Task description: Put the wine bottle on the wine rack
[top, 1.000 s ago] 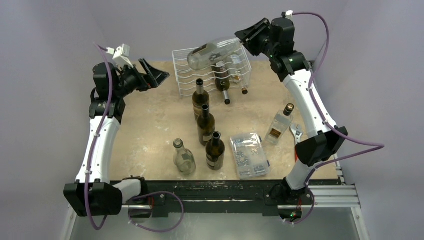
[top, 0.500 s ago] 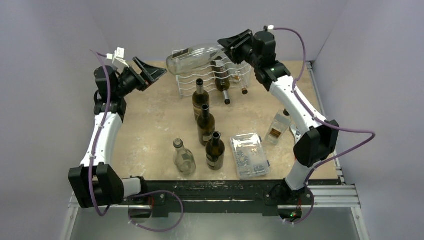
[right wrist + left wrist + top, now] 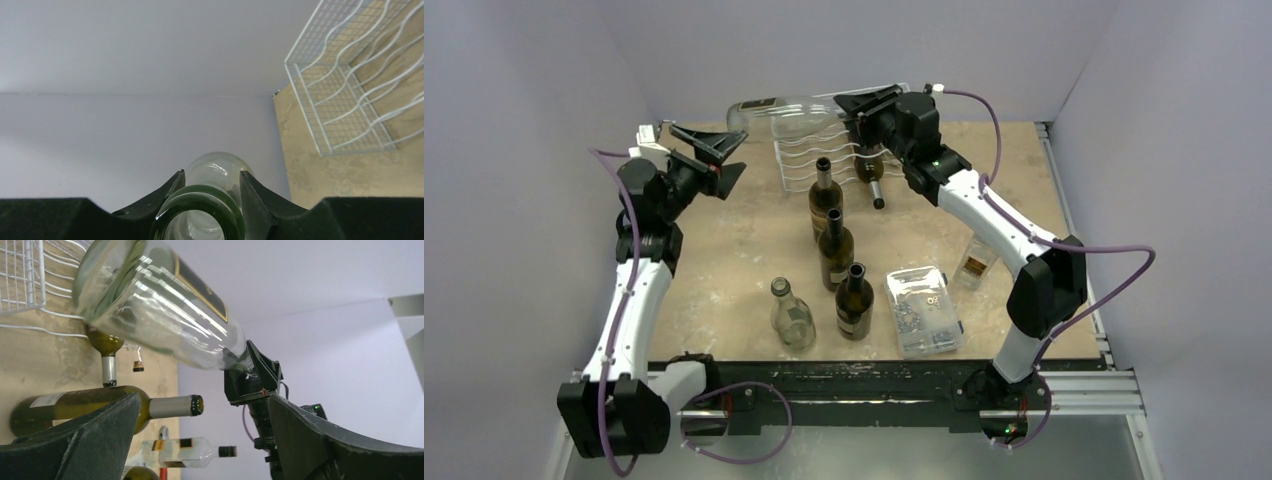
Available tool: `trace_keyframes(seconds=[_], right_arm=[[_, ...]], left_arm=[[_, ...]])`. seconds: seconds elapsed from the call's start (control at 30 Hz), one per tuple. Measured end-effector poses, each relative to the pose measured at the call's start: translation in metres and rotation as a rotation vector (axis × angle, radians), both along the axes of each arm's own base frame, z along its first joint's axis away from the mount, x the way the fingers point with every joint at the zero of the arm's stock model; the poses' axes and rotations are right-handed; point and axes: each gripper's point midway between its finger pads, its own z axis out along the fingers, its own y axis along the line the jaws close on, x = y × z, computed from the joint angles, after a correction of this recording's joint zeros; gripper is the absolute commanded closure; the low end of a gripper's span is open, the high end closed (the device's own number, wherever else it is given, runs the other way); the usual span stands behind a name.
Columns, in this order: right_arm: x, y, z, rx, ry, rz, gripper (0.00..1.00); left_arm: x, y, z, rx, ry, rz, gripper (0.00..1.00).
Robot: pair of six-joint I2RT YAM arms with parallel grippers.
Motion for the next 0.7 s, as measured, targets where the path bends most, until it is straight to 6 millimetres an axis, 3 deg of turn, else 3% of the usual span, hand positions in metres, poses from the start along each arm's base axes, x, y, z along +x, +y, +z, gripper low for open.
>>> trace_keyframes(seconds=[0.2,0.37,0.5,0.7], right_arm=[[0.002,0.002,0.025,0.099,-0.05,-0.021,1.0],[-0.005,0.014,0.031,0.148,-0.069,-0.018,1.0],[-0.016,0.029,0.02,0.177,-0.053,0.007,1.0],[-0.032,0.04,-0.01,0.185,0.006,0.031,1.0]], left_arm=[[-0.019,0.0,0.017,-0.112,0.035,0.138,0.0],[0.001,-0.006,0.007,-0.193,0.09,0.189,0.0],[0.016,-0.004,-0.009,-0.221,0.117,0.25,0.0],[0.019,-0.005,0.003,-0.242,0.035,0.315,0.0]])
